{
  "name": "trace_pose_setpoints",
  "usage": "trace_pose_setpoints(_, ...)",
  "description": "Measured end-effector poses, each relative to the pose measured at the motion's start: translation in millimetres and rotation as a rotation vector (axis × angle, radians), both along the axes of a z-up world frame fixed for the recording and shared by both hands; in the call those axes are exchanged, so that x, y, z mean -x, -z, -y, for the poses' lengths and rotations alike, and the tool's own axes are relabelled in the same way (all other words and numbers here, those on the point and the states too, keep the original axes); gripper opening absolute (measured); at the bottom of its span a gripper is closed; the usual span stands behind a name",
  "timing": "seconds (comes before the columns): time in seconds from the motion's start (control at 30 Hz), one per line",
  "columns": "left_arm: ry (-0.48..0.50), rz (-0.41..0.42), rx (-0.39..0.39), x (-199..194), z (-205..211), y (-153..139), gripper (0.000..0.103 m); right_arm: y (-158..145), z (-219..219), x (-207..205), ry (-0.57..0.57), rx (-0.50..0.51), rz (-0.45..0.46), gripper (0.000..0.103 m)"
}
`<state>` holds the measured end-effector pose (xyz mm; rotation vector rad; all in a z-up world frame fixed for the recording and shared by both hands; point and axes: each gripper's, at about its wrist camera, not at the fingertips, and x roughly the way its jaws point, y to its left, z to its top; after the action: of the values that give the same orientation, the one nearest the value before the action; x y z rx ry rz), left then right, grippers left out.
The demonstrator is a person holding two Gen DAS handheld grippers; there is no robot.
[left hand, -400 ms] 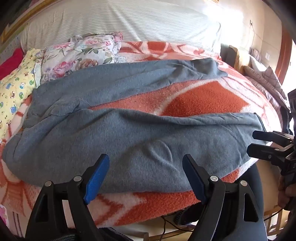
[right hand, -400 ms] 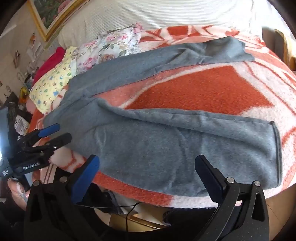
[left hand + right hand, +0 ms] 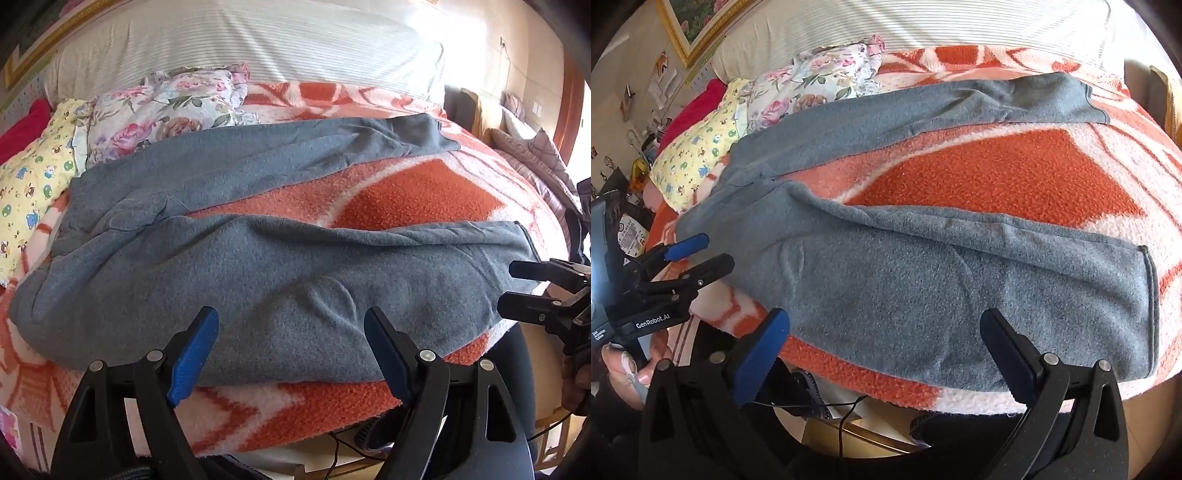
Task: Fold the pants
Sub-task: 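Move both tools over the grey sweatpants toward the leg cuffs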
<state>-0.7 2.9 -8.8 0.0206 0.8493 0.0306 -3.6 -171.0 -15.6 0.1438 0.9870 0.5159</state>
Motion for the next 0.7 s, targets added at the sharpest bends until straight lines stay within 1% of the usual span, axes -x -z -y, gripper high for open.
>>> trace_pose_setpoints(0.2,0.007,-0.014,0.013,-3.4,-1.5,3.2,0.082,2.6,-1.4,0.5,0.002,0.013,0.002,0.103)
trace_pose_setpoints(0.7,0.011,-0.032,0.027,-15.2,-2.9,11.7,0.082,9.0,5.7,-7.6,0.025,0.004,-0.014,0.103)
